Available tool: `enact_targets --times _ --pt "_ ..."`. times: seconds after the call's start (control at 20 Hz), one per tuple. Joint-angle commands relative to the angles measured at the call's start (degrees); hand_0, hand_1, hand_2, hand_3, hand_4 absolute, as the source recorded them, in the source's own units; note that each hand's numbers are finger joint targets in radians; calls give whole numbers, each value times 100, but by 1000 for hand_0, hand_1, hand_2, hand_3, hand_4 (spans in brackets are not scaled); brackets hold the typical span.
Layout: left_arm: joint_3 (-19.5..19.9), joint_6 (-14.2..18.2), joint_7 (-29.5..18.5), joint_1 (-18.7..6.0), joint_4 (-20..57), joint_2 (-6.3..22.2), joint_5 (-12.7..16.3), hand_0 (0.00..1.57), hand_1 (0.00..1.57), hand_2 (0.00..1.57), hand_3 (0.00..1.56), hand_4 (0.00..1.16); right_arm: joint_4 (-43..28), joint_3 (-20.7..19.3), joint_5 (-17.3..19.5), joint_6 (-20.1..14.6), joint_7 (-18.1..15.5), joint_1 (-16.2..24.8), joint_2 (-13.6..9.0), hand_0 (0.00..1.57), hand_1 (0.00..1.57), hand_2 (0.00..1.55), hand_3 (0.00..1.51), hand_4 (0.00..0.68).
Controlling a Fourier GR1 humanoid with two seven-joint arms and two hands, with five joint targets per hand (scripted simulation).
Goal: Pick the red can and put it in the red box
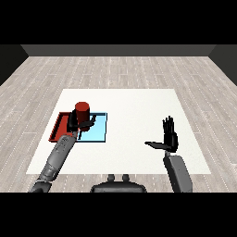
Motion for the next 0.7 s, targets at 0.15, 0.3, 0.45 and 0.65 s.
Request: enact_targets --times 0.15,0.3,0.45,0.65 --pt "569 -289 -15 -738 2000 356 -256 1544 1544 1523 1445 1079 538 -130 87 24 -143 -151 77 0 0 0 0 0" --pt "1041 -316 -519 -634 2951 522 -78 1571 1571 1560 1457 1101 519 -165 86 221 -203 -110 -86 0 0 0 0 0" --pt "1435 -647 -990 -692 3936 778 121 1571 1571 1566 1485 1091 735 -262 49 155 -245 -383 14 0 0 0 0 0" --pt "1401 -155 -1196 -1202 5373 484 -312 1571 1571 1571 1501 1040 527 -271 21 414 -465 -27 -93 0 0 0 0 0"
